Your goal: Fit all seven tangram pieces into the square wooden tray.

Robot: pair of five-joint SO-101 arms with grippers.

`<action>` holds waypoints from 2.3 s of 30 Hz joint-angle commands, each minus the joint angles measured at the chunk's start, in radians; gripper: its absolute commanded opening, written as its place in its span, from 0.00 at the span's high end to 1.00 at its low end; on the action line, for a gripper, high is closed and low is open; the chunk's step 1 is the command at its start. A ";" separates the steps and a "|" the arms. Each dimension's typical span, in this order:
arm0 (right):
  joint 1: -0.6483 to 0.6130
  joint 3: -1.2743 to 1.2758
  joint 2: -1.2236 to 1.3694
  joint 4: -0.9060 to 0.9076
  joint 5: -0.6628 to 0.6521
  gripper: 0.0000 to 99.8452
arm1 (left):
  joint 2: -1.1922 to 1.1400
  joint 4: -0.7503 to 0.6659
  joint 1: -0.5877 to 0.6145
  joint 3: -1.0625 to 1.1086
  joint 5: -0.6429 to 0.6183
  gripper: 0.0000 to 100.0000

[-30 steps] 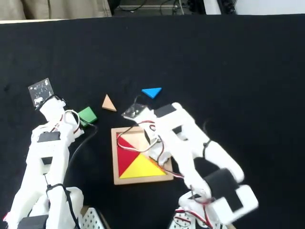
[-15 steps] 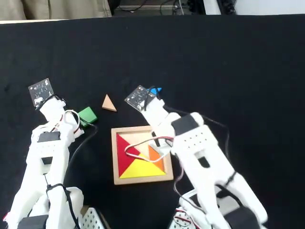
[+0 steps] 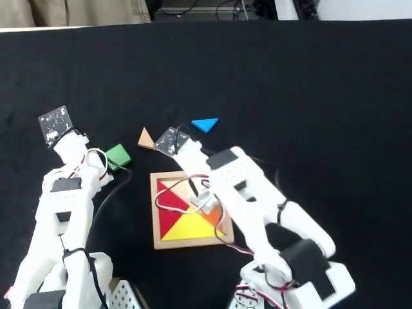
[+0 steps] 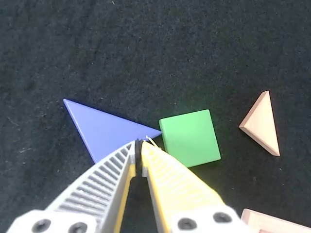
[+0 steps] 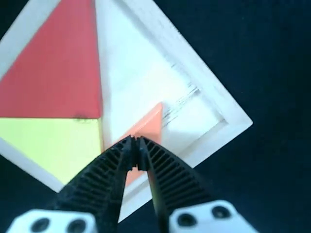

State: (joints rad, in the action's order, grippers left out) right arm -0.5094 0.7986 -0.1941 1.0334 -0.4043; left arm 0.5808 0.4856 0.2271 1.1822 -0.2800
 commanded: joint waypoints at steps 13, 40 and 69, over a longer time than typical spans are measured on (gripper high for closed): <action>0.071 -0.025 0.064 0.008 -0.071 0.99 | 0.020 -0.009 -0.015 -0.007 0.000 0.97; -0.006 0.018 -0.090 0.175 -0.143 0.99 | 0.023 -0.011 -0.012 -0.007 0.000 0.97; 0.499 0.308 -0.417 -0.345 0.218 0.99 | 0.017 0.457 -0.191 -0.509 0.354 0.87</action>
State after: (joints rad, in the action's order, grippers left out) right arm -0.0307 1.1607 -0.7219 0.7802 -0.1972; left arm 0.5808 0.8477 0.0077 0.8753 0.0069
